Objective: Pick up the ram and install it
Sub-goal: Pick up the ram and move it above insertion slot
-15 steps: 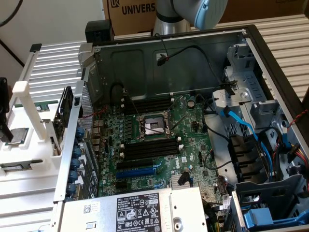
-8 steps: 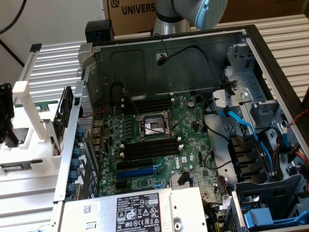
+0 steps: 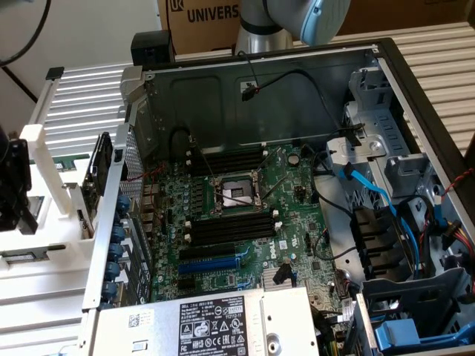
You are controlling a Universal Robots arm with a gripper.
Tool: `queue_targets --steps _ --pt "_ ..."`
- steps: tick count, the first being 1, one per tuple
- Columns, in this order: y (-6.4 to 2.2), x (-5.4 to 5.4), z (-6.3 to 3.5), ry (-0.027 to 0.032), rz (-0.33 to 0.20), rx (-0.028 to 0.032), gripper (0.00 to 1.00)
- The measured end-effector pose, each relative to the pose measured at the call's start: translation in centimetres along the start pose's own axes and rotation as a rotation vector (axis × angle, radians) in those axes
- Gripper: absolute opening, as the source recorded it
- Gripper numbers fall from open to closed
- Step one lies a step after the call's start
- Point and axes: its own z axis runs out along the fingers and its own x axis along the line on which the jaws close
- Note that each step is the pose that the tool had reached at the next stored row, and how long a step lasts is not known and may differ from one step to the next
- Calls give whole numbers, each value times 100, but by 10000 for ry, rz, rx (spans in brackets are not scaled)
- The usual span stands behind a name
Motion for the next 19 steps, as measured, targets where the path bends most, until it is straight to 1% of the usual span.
queue_targets --steps 2,6,12,13,14,15,16,19 --pt "9 2 10 2 0 -9 10" --pt "46 6 17 2 2 -10 10" --pt "71 12 48 0 0 -8 10" --pt "74 13 52 1 1 -10 11" --pt "75 13 57 2 1 -10 17" --pt "75 13 63 2 1 -11 17" --pt "75 14 68 2 1 -12 24" --pt "78 16 98 3 1 -18 24"
